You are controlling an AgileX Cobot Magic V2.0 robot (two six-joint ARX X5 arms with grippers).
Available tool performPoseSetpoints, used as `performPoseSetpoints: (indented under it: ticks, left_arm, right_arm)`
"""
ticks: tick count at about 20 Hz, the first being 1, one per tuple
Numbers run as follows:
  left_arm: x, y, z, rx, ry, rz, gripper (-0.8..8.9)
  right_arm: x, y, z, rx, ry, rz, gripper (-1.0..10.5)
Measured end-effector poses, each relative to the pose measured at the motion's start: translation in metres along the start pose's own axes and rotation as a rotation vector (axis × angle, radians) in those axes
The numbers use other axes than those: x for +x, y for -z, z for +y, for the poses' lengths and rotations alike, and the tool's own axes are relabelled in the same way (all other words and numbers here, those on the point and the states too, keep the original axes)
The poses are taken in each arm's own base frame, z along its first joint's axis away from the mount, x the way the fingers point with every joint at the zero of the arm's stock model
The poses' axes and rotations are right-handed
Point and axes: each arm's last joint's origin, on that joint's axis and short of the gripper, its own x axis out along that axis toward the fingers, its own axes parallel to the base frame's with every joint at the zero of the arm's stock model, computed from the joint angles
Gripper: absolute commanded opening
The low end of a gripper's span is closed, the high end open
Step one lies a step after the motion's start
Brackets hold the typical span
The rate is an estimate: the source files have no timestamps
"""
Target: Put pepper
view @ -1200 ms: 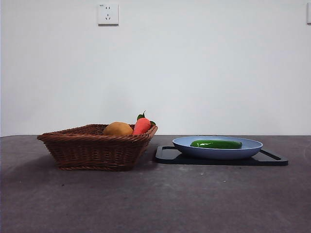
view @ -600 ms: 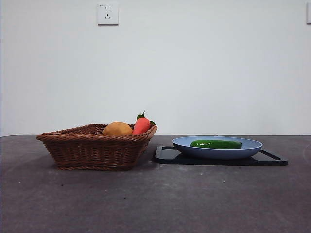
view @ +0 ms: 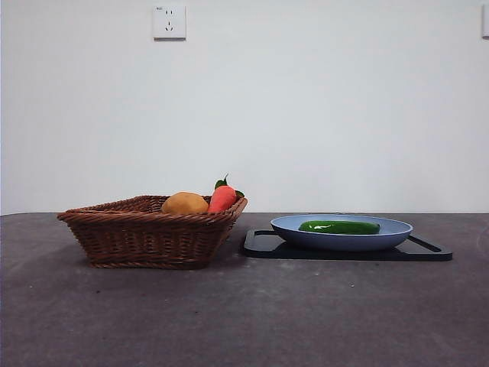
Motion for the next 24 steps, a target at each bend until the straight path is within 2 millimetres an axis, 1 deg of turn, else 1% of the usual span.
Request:
performPoseSetpoints:
  ticks: [5, 11, 24]
  left_arm:
    - [-0.004, 0.01, 0.0, 0.008, 0.001, 0.094, 0.08]
    - [-0.006, 0.024, 0.0, -0.027, -0.004, 0.233, 0.08]
    - [-0.006, 0.024, 0.0, -0.032, -0.004, 0.23, 0.08]
  right_arm:
    - [0.0, 0.0, 0.0, 0.0, 0.0, 0.0, 0.1]
    - [0.0, 0.0, 0.0, 0.0, 0.0, 0.0, 0.1]
    - [0.0, 0.0, 0.0, 0.0, 0.0, 0.0, 0.1]
